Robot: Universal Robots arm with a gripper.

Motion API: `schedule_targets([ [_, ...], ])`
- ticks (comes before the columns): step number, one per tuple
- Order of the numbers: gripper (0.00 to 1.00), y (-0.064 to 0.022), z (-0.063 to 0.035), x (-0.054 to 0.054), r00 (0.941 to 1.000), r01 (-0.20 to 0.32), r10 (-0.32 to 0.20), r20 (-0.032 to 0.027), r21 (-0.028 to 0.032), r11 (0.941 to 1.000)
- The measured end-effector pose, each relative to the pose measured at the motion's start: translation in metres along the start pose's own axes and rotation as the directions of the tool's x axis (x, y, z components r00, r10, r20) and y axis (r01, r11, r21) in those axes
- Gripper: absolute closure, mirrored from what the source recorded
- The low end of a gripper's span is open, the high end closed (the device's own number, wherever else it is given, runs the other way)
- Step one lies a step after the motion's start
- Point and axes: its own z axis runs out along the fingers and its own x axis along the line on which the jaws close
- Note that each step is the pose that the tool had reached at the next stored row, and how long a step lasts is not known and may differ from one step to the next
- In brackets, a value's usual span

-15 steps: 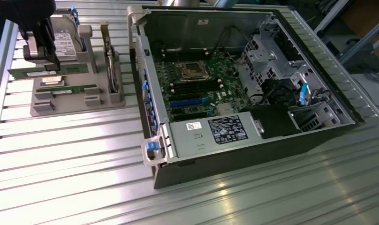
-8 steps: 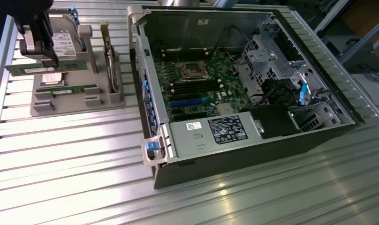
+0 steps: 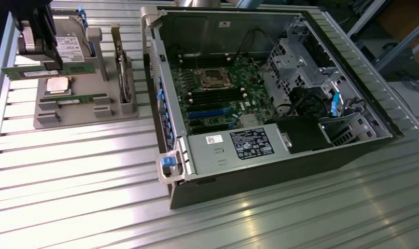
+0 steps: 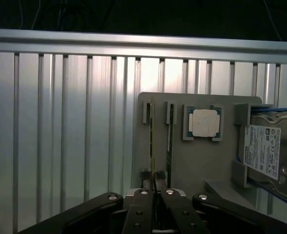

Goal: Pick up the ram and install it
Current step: 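Pick up the ram and move it above insertion slot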

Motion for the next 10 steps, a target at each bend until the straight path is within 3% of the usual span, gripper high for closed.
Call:
schedule_targets([
  [10,0.88,0.0007,-0.0166,0.000,1.0000,0.000,0.000,0.0000,0.0000,1.0000],
])
